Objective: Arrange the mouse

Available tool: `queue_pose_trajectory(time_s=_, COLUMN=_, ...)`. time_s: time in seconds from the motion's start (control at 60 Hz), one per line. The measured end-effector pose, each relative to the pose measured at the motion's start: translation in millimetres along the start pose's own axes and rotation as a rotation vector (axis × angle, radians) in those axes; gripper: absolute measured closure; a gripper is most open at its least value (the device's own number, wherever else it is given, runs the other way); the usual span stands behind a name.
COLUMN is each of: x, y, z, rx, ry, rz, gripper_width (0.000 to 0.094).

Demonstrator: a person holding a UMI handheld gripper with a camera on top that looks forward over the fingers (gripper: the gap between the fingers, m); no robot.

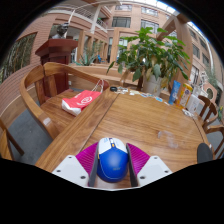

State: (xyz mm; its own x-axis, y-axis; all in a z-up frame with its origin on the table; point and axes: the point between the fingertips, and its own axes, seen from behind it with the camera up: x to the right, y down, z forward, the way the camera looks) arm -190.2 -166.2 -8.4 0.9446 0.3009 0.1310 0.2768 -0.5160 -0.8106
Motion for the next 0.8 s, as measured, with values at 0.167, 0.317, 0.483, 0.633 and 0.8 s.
queue_pose_trajectory(time_s=0.167, x=0, y=-2, z=2, rx=-0.012, ry=-0.008, rz=0.005, gripper_width=0.0569)
queue_pose_trajectory(time_s=0.317, x=6, y=-30, z=-16, rx=0.044, ry=-0.017, rz=-0.014, gripper_width=0.0583)
queue_pose_trajectory(time_s=0.483, x=42, y=-148, z=-108, rx=0.31, ry=-0.082, rz=0.048, gripper_width=0.0582)
queue_pose_trajectory(time_s=0.633, x=131, y=-221, z=-187, rx=0.502, ry=-0.04, rz=0.106, gripper_width=0.0583)
queue_pose_trajectory(time_s=0.8, x=272, y=-165, z=-176, rx=0.433, ry=0.145, rz=0.147, gripper_width=0.0586)
